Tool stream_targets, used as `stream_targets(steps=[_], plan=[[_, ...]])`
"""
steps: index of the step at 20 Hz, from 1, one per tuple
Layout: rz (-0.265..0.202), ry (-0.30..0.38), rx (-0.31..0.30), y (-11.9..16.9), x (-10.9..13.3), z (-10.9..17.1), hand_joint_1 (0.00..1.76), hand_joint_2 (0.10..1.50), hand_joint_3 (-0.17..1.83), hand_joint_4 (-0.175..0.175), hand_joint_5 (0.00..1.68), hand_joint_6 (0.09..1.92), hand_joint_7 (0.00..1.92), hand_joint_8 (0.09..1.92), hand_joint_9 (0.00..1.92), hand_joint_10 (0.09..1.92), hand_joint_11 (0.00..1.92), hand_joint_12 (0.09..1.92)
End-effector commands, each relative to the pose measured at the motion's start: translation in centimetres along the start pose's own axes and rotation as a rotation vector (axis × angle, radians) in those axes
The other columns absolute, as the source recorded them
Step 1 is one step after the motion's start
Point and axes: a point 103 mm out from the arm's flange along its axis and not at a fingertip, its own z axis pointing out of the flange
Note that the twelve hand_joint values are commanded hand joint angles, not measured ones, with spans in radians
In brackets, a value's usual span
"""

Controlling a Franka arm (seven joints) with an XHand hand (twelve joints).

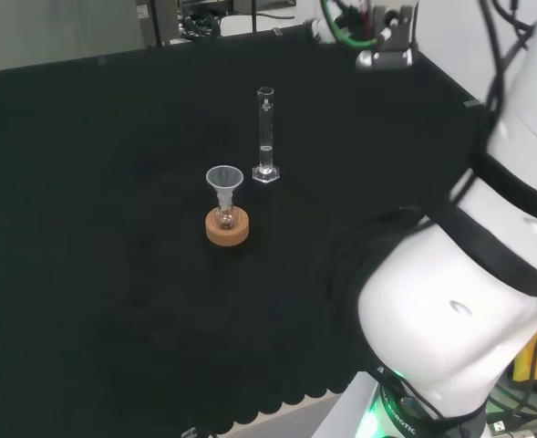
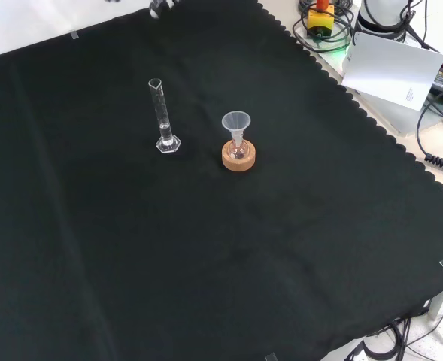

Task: Pick up the graduated cylinder.

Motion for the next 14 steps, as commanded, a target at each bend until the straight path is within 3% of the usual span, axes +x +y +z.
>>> stream_targets(steps=[1,7,14], plan=[[-0.160,0.170,0.080,2.0,1.6,12.2,0.43,1.15,-0.08,-0.023,0.27,0.09,0.11,0.59,0.39,0.60,0.15,1.37],[-0.160,0.191,0.091,1.5,1.0,13.7,0.47,1.14,-0.09,-0.024,0.28,0.09,0.11,0.59,0.39,0.61,0.16,1.37],[-0.208,0.307,0.033,1.2,0.5,14.7,0.56,1.11,-0.12,-0.035,0.34,0.09,0.18,0.62,0.45,0.64,0.20,1.37]])
